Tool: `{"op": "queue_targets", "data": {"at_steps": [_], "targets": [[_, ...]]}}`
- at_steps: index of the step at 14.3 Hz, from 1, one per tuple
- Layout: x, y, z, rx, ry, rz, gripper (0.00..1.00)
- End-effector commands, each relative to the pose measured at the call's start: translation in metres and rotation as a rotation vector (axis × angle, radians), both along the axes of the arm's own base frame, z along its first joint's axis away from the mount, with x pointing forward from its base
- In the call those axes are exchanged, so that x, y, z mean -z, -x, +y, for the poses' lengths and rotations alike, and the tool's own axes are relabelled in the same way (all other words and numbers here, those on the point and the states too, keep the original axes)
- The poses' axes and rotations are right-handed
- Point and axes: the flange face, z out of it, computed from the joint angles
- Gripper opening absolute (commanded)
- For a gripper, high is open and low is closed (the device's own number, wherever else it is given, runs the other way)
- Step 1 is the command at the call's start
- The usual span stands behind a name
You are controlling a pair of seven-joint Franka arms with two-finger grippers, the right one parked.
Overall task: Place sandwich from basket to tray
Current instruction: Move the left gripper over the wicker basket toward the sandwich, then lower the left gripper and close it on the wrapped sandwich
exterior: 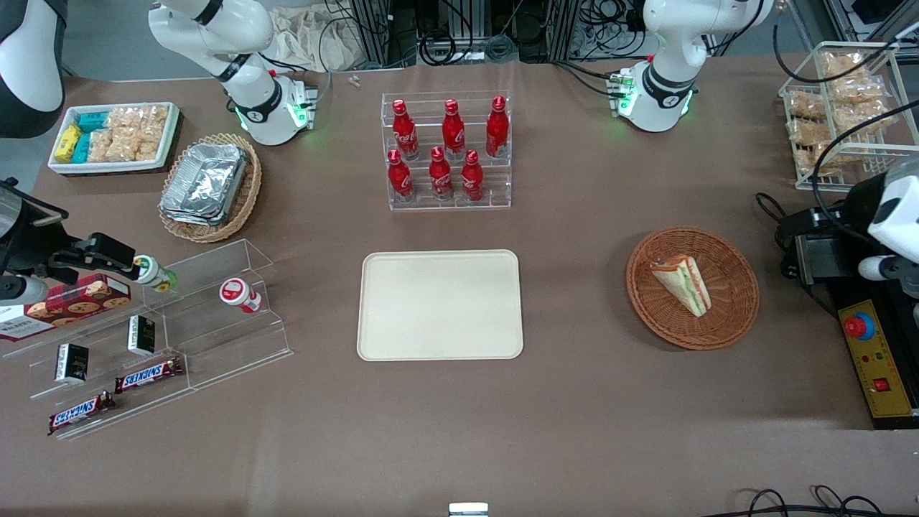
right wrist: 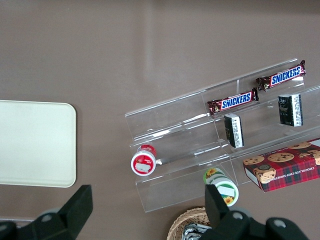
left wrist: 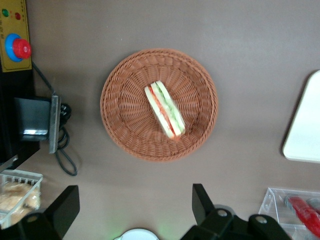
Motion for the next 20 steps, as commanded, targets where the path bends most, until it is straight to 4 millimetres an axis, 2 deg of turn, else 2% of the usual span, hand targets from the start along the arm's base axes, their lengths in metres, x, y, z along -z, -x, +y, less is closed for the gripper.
{"op": "queue_targets", "data": {"at_steps": [1, 3, 5, 9, 11, 13, 15, 18, 20], "targets": [[0.04, 0.051, -0.017, -0.068, -0.004, -0.052, 1.0], [0.066, 0.058, -0.031, -0.09, -0.016, -0.022, 1.0], [0.087, 0.06, -0.031, -0.164, -0.029, 0.014, 1.0], [0.156, 0.068, -0.031, -0.315, -0.045, -0.01, 1.0], [0.186, 0.061, -0.036, -0.368, -0.057, 0.022, 1.0], [0.208, 0.053, -0.04, -0.425, -0.063, 0.013, 1.0], [0.228, 0.047, -0.059, -0.463, -0.064, 0.001, 0.99], [0.256, 0.039, -0.061, -0.508, -0.064, 0.001, 0.99], [0.263, 0.041, -0.061, -0.503, -0.068, 0.002, 0.99]]}}
